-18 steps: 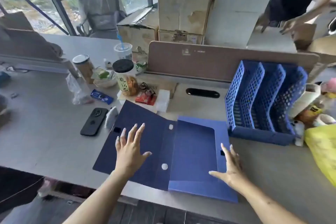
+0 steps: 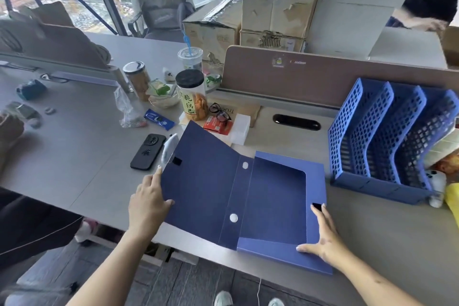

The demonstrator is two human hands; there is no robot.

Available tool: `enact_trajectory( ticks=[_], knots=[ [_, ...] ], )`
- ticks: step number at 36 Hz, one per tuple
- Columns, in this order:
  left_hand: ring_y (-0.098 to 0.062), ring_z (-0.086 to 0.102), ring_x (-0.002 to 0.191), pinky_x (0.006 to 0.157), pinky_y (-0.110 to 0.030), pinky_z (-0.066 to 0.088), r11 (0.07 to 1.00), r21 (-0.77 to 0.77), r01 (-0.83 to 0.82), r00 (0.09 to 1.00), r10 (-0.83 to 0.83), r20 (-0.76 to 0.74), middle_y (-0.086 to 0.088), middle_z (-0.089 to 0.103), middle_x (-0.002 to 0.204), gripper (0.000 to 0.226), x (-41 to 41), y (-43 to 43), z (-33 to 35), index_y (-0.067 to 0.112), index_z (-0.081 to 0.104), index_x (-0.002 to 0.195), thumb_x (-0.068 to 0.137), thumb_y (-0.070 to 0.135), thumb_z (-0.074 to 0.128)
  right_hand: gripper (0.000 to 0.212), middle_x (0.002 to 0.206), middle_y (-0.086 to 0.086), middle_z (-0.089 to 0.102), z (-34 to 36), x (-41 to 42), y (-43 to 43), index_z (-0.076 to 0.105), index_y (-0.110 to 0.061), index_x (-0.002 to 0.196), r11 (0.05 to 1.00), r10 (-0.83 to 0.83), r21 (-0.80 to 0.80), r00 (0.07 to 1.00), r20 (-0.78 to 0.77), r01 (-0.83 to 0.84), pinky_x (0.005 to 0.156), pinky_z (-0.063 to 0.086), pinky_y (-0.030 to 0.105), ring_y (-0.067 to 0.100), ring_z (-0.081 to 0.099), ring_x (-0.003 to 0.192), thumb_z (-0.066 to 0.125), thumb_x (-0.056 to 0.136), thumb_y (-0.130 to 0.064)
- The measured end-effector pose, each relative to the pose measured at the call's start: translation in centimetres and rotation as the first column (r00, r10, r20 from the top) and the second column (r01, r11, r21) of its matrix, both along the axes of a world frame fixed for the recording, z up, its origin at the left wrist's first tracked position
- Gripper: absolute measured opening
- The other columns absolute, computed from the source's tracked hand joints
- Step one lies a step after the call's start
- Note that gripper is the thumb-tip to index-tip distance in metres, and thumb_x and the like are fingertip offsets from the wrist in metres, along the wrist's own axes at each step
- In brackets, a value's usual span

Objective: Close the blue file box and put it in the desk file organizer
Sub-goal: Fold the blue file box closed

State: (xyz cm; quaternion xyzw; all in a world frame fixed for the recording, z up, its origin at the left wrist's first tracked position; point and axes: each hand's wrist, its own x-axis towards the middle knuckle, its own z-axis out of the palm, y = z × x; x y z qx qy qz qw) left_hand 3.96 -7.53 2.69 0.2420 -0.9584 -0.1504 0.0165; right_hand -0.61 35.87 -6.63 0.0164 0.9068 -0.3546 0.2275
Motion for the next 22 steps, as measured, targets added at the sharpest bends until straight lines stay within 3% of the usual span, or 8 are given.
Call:
enact_trajectory(
  ticks=[3,6,10,13,16,19,22],
  knots=[
    [-0.026,0.061,0.091,0.065,-0.040,0.050,0.995,0.095,0.011,0.998,-0.004,-0.068,0.002,0.052,0.121,0.080,0.1,0.8,2.0,0.026,0.035,0.148,0.078,0.018,0.072,0.129,0.160,-0.011,-0.019,0.3,0.1,-0.1,0.007,-0.033,0.152,1.000,0.001,-0.018,1.000,0.007,-0.001,0.118,0.016,0.038,0.016,-0.002,0.150,0.091,0.054,-0.031],
    [-0.020,0.059,0.086,0.065,-0.036,0.049,0.977,0.206,0.050,0.989,-0.019,-0.146,0.009,0.059,0.114,0.066,-0.3,1.9,3.9,0.034,0.048,0.140,0.079,0.016,0.069,0.130,0.159,-0.014,-0.020,0.4,0.1,0.1,0.005,-0.034,0.152,1.000,0.011,-0.027,1.000,0.014,-0.010,0.118,0.017,0.038,0.015,-0.001,0.149,0.091,0.055,-0.033],
    [-0.017,0.064,0.067,0.067,-0.038,0.059,0.867,0.472,0.157,0.972,-0.051,-0.229,0.011,0.066,0.103,0.060,-0.9,4.1,5.8,0.041,0.056,0.133,0.081,0.013,0.069,0.129,0.158,-0.016,-0.023,0.5,0.2,0.3,0.003,-0.035,0.152,0.999,0.020,-0.041,0.999,0.035,-0.018,0.118,0.017,0.038,0.014,-0.004,0.149,0.090,0.057,-0.035],
    [-0.008,0.068,0.076,0.071,-0.028,0.059,0.755,0.595,0.277,0.957,-0.160,-0.243,0.015,0.067,0.109,0.051,-1.4,6.4,6.7,0.048,0.056,0.130,0.086,0.027,0.070,0.125,0.155,-0.019,-0.022,0.9,0.2,0.0,-0.002,-0.037,0.151,0.999,0.033,0.016,0.999,0.040,-0.034,0.118,0.013,0.042,0.018,-0.011,0.149,0.086,0.062,-0.038],
    [-0.003,0.069,0.094,0.082,-0.026,0.055,0.648,0.673,0.357,0.934,-0.231,-0.273,0.020,0.067,0.118,0.042,-2.1,9.2,6.7,0.050,0.056,0.129,0.089,0.042,0.064,0.103,0.159,-0.013,-0.013,1.8,-0.4,-1.1,0.004,-0.030,0.153,0.997,0.023,0.072,1.000,0.018,-0.024,0.119,0.003,0.044,0.021,-0.019,0.148,0.074,0.078,-0.034],
    [0.005,0.064,0.103,0.088,-0.021,0.050,0.613,0.686,0.392,0.920,-0.276,-0.279,0.022,0.063,0.126,0.037,-3.1,12.3,5.4,0.047,0.057,0.129,0.092,0.045,0.058,0.067,0.157,-0.010,0.014,4.2,-1.3,-3.2,0.029,-0.025,0.148,0.971,-0.107,-0.209,0.993,0.055,0.116,0.120,0.013,0.040,0.017,0.004,0.149,0.063,0.090,-0.025],
    [0.005,0.057,0.112,0.095,-0.023,0.044,0.610,0.678,0.409,0.909,-0.337,-0.245,0.020,0.058,0.131,0.037,-4.2,15.3,3.6,0.045,0.056,0.131,0.094,0.045,0.054,0.048,0.141,-0.009,0.040,6.5,-1.9,-5.1,0.042,-0.032,0.135,0.839,-0.223,-0.488,0.970,0.094,0.240,0.112,0.031,0.032,0.013,0.036,0.138,0.054,0.088,-0.039]
  ],
)
